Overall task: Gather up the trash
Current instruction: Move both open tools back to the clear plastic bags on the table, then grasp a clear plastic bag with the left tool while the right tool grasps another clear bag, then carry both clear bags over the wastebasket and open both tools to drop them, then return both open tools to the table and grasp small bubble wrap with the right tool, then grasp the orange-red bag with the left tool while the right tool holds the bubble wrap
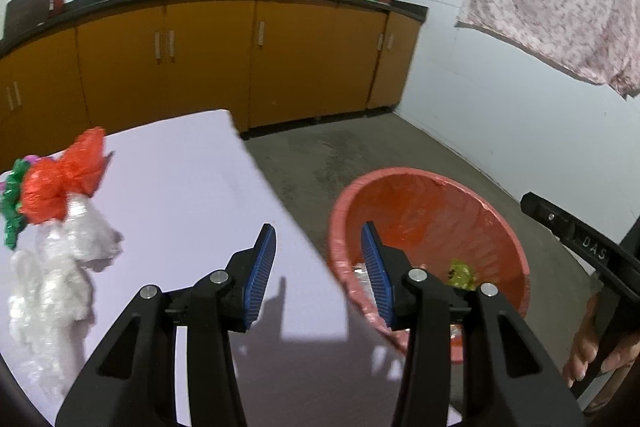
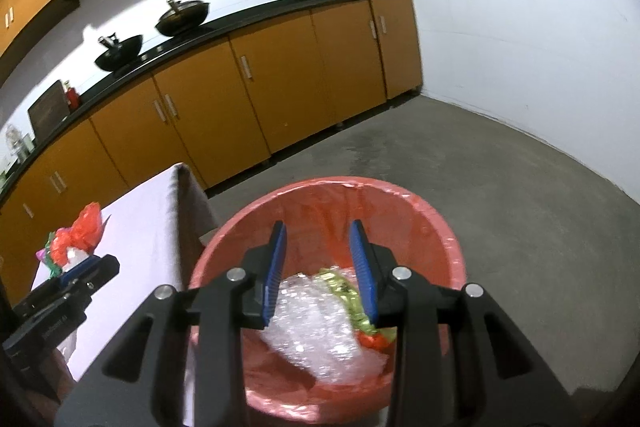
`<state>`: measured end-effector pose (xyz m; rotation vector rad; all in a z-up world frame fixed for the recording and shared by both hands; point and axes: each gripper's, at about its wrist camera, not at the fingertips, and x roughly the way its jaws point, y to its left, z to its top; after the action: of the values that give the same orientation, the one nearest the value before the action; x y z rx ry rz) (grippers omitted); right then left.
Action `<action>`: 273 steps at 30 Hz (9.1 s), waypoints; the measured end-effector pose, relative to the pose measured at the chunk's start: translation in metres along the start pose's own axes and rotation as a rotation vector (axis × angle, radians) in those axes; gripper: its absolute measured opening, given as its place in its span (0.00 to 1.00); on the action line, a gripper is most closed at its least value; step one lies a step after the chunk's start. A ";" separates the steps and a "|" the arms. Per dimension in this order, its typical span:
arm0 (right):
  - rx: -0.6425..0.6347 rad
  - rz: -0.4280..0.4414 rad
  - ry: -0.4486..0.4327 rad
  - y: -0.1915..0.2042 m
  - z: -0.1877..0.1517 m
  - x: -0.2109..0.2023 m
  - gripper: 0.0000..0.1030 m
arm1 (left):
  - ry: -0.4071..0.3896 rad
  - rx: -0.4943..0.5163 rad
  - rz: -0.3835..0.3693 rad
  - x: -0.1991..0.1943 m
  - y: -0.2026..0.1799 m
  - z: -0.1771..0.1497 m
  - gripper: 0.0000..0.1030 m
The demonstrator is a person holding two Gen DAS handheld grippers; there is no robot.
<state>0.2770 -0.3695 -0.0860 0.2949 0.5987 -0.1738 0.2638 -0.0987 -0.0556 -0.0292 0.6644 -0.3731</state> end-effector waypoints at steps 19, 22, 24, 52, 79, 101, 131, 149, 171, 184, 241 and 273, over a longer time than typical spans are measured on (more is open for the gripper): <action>-0.166 0.197 0.070 0.132 -0.032 -0.004 0.33 | -0.059 -0.167 0.397 -0.087 0.158 -0.043 0.57; -0.182 0.221 0.089 0.148 -0.040 -0.002 0.33 | -0.034 -0.203 0.412 -0.089 0.178 -0.051 0.57; -0.198 0.234 0.098 0.159 -0.044 -0.002 0.33 | -0.023 -0.221 0.404 -0.088 0.186 -0.053 0.57; -0.306 0.357 0.178 0.253 -0.073 0.008 0.33 | 0.055 -0.268 0.416 -0.094 0.240 -0.078 0.28; -0.498 0.289 0.298 0.371 -0.131 0.050 0.32 | 0.010 -0.412 0.559 -0.165 0.321 -0.102 0.28; -0.445 0.504 0.255 0.343 -0.109 -0.007 0.24 | -0.039 -0.371 0.519 -0.172 0.287 -0.082 0.28; -0.179 0.179 0.013 0.142 -0.015 -0.040 0.24 | -0.067 -0.147 0.152 -0.085 0.105 -0.010 0.28; -0.026 -0.019 -0.022 0.020 0.001 -0.029 0.24 | -0.028 0.070 -0.054 -0.008 -0.031 0.016 0.28; 0.045 -0.033 -0.026 -0.021 0.005 -0.006 0.24 | 0.033 0.150 -0.120 0.040 -0.077 0.010 0.28; 0.058 -0.032 -0.027 -0.021 0.006 0.000 0.25 | 0.044 0.171 -0.127 0.050 -0.088 0.010 0.29; -0.400 0.447 0.230 0.313 -0.072 0.064 0.53 | -0.080 -0.253 0.610 -0.106 0.270 -0.061 0.77; -0.378 0.364 0.304 0.258 -0.068 0.100 0.18 | -0.021 -0.152 0.461 0.005 0.235 0.003 0.87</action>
<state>0.3857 -0.1114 -0.1395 0.0579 0.8508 0.3395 0.3466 0.1190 -0.0907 -0.0241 0.6558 0.1212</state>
